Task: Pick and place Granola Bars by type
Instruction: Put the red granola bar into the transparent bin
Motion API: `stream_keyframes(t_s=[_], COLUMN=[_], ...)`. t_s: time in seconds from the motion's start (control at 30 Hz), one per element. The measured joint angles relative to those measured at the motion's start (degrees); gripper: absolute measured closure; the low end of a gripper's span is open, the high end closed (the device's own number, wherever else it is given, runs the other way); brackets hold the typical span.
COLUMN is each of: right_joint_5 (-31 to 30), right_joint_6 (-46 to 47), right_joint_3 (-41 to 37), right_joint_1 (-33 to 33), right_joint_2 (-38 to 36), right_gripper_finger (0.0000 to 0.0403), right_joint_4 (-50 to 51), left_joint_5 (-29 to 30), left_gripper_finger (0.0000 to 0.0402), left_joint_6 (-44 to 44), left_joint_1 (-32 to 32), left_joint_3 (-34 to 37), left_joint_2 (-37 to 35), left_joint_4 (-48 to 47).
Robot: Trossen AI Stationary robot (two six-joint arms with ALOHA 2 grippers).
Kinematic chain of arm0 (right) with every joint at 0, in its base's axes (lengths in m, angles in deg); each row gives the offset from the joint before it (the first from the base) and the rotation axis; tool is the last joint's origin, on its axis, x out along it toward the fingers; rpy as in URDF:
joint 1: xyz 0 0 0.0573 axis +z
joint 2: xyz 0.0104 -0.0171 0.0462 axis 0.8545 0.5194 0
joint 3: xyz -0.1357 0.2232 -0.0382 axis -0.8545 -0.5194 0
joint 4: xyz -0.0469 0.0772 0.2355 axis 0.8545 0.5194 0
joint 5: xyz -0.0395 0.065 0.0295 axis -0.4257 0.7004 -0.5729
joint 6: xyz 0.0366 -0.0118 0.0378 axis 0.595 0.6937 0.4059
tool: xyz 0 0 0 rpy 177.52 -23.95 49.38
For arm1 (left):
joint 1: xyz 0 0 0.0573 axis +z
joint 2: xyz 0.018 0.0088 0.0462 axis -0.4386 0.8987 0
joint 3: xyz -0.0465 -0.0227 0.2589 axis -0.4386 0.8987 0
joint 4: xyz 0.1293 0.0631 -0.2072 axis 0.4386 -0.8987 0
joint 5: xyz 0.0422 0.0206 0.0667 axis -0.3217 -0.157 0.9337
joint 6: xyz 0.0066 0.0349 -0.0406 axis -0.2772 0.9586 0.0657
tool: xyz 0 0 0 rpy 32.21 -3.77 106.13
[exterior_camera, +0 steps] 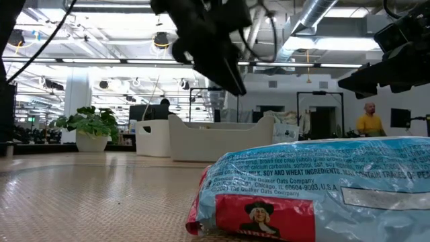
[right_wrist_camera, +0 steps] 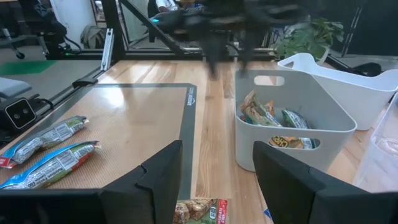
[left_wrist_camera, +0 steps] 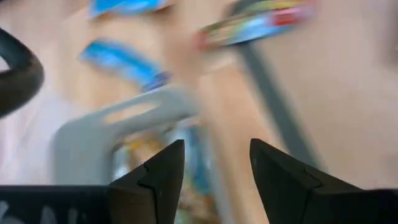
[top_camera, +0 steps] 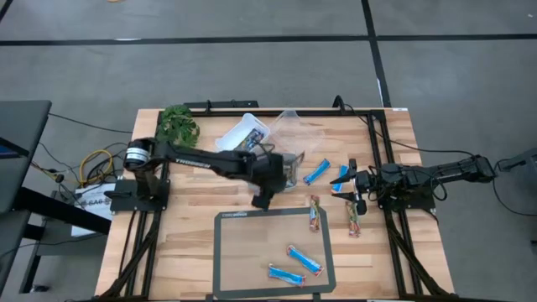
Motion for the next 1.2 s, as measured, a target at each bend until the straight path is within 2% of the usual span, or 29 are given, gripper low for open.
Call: stream_keyframes(t_s=[0.1, 0.3, 0.6, 0.9, 1.2], right_joint_5=[0.00, 0.00, 0.00, 0.00, 0.00], right_joint_6=[0.01, 0.00, 0.02, 0.01, 0.01], right_joint_3=[0.00, 0.00, -0.01, -0.01, -0.01], right_joint_1=[0.00, 0.00, 0.00, 0.00, 0.00], right_joint_2=[0.00, -0.02, -0.01, -0.01, -0.04], right_gripper_finger=[0.0212, 0.0212, 0.0212, 0.0212, 0.0212], right_joint_4=[0.00, 0.01, 0.02, -0.04, -0.07], left_joint_5=[-3.02, -7.57, -7.70, -7.06, -3.50], left_gripper_finger=[0.0224, 0.0224, 0.0224, 0.0224, 0.0224], left_joint_6=[3.27, 4.49, 1.94, -2.67, -2.13], left_joint_1=[-3.73, -11.53, -21.64, -22.64, -22.67], left_joint_3=[0.00, 0.00, -0.09, -1.49, -12.95], left_joint_2=[-0.15, -0.15, 2.73, 7.72, 15.65], left_joint_4=[-0.54, -0.94, -0.53, 5.67, 2.97])
